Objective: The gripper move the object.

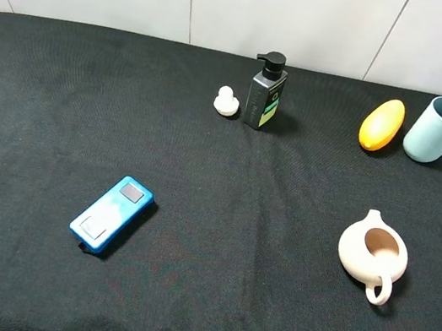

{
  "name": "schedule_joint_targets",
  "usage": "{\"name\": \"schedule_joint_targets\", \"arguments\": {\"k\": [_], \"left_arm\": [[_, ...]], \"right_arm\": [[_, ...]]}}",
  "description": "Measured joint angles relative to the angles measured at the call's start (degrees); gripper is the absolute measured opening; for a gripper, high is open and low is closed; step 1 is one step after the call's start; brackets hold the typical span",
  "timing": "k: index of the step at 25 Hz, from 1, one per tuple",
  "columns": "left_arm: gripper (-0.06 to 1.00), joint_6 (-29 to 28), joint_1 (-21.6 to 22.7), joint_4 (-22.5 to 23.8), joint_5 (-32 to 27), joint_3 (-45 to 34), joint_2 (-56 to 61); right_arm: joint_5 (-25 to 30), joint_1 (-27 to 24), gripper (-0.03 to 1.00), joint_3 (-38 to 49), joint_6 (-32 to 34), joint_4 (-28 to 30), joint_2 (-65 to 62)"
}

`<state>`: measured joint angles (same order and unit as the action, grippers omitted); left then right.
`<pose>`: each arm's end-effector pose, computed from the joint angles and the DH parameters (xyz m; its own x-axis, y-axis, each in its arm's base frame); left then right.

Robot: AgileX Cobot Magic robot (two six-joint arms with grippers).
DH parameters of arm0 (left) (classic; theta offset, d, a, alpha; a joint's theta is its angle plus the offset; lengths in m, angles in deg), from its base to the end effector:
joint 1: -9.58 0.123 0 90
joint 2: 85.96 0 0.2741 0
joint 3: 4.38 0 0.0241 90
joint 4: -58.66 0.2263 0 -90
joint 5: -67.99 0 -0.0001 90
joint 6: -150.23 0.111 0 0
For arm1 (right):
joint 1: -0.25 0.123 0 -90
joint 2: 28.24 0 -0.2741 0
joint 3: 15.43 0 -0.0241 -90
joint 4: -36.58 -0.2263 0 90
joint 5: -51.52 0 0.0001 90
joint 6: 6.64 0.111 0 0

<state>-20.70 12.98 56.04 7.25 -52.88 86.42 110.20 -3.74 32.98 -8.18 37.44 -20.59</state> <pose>0.0019 -0.0043 0.2554 -0.4497 0.1089 -0.8865 0.0376 0.9940 0.1031 0.0033 -0.0017 0.2593 -0.4200 -0.0055 -0.9075 0.0667 0.9971 -0.0369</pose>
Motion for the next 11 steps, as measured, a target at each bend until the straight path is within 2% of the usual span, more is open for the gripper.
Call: {"name": "schedule_joint_targets", "arguments": {"k": [11], "left_arm": [[0.99,0.0,0.0,0.0,0.0,0.0,0.0]], "right_arm": [[0.0,0.0,0.69,0.0,0.0,0.0,0.0]]}}
